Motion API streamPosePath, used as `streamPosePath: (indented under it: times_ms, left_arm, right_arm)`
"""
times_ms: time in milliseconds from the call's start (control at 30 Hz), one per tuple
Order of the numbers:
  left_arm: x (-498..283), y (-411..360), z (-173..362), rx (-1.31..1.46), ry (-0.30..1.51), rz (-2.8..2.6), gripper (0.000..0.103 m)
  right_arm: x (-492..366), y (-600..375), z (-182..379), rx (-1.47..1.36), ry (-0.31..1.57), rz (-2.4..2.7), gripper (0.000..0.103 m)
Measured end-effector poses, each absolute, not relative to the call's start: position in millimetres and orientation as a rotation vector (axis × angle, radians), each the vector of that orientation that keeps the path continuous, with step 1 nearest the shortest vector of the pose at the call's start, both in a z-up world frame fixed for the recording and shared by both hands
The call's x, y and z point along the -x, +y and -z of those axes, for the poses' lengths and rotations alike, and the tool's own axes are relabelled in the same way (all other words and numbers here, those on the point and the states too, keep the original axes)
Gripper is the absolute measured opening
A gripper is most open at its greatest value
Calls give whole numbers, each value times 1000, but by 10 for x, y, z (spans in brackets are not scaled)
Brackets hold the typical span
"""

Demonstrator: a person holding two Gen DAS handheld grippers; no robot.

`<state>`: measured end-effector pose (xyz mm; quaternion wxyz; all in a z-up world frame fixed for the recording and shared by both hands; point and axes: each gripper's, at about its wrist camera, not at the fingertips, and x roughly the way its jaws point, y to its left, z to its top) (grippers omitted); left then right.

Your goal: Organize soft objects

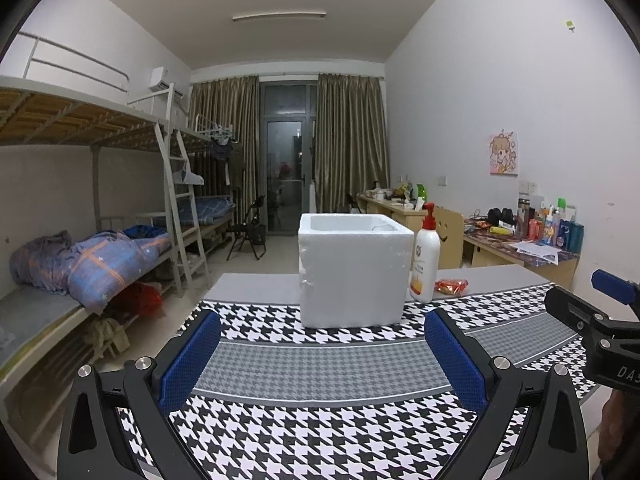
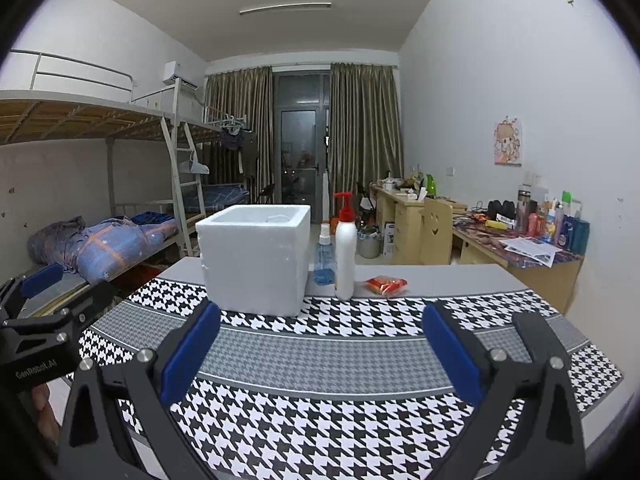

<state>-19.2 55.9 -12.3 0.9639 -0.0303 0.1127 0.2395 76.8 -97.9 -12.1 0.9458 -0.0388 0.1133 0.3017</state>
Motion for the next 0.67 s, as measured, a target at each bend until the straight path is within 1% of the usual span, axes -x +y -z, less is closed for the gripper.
streamPosePath:
  times_ms: [667]
  left_arm:
    - [237,471,229,61,238,-476,102]
  right_arm:
    - [-692,-1016,206,86,244,-613,102]
